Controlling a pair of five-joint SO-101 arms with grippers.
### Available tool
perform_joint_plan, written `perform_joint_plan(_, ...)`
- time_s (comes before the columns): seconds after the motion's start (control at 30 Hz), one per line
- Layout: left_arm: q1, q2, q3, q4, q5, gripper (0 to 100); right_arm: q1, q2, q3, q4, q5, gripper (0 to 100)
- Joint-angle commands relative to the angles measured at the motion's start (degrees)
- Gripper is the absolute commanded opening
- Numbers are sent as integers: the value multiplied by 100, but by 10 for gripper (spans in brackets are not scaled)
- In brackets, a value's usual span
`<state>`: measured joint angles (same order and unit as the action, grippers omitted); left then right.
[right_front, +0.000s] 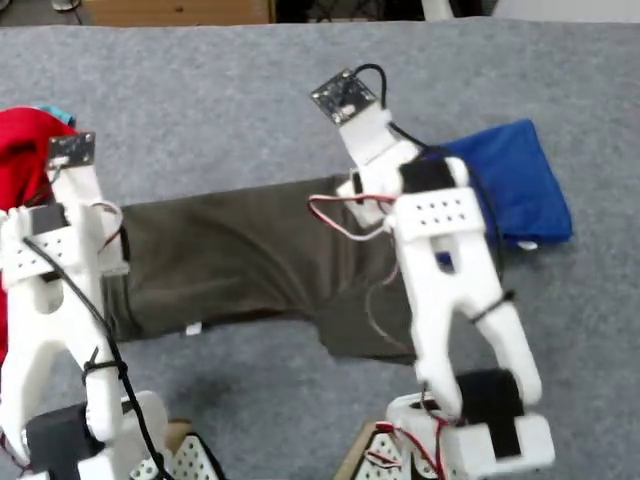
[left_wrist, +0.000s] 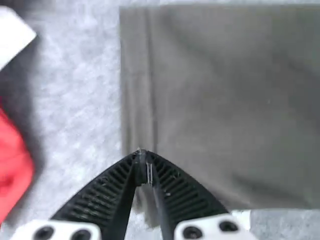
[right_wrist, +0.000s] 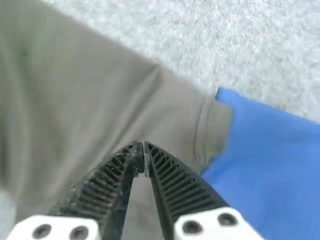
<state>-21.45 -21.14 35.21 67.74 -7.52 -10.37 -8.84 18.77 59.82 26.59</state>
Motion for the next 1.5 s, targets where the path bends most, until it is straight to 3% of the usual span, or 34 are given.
perform_joint_plan(0.0, 382, 422, -136, -457, 308, 29, 88, 734, -251, -774, 26, 15)
perform_joint_plan(0.23, 549, 1855, -119, -774, 862, 29, 545, 2396, -655, -2022, -580, 15)
perform_joint_plan(0.4, 391, 2066, -75, -958, 826, 28, 879, 3398, -1631, -1837, -844, 15)
perform_joint_plan(0.67, 330, 2022, -57, -967, 818, 28, 695, 3301, -3143, 607, -835, 15)
perform_joint_plan(0.9, 338, 1152, -708, -686, 862, 29, 448, 2703, -4224, 2426, -818, 15)
perform_joint_plan(1.07, 418, 1459, -1270, -738, 862, 29, 123, 2369, -4593, 3798, -818, 15)
perform_joint_plan(1.23, 637, 2664, -2009, -686, 905, 29, 123, 2677, -3987, 3420, -844, 15)
perform_joint_plan(1.47, 330, 3921, -2897, -695, 1644, 29, 343, 3547, -2967, 2356, -853, 15)
